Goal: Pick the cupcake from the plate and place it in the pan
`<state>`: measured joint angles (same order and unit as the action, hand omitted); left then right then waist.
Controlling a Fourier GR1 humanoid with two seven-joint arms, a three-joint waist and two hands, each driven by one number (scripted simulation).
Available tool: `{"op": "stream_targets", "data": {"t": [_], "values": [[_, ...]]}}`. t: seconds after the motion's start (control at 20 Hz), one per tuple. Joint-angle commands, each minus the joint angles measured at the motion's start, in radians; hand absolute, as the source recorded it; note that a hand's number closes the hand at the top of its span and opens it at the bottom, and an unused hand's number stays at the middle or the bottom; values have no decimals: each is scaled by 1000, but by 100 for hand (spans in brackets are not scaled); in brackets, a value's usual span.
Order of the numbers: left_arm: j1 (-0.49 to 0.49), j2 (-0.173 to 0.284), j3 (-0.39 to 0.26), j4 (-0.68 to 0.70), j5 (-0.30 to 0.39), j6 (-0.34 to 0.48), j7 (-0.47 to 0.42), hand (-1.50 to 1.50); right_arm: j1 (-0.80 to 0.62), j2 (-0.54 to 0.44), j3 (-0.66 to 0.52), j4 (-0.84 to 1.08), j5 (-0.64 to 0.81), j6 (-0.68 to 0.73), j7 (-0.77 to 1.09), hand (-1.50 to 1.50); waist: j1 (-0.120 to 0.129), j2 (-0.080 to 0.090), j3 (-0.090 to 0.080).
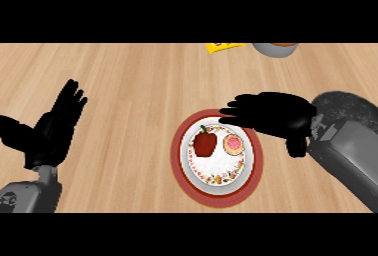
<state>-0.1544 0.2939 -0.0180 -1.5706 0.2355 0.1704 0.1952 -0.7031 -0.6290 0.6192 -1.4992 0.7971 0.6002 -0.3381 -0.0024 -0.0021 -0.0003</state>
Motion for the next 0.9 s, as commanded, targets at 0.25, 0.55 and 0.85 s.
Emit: {"op": "stream_targets", "data": {"t": [0.25,0.55,0.85], "values": [[-33,-51,5,66,-46,-12,-25,0,75,115,-57,-143,113,89,78,-150,2,2,0],[-8,-20,66,28,-9,-64,-9,0,157,213,7,-100,254,46,141,-150,6,2,0],[-32,-74,28,-17,-77,-11,45,0,111,288,-46,-12,335,78,125,-150,7,2,0]]}}
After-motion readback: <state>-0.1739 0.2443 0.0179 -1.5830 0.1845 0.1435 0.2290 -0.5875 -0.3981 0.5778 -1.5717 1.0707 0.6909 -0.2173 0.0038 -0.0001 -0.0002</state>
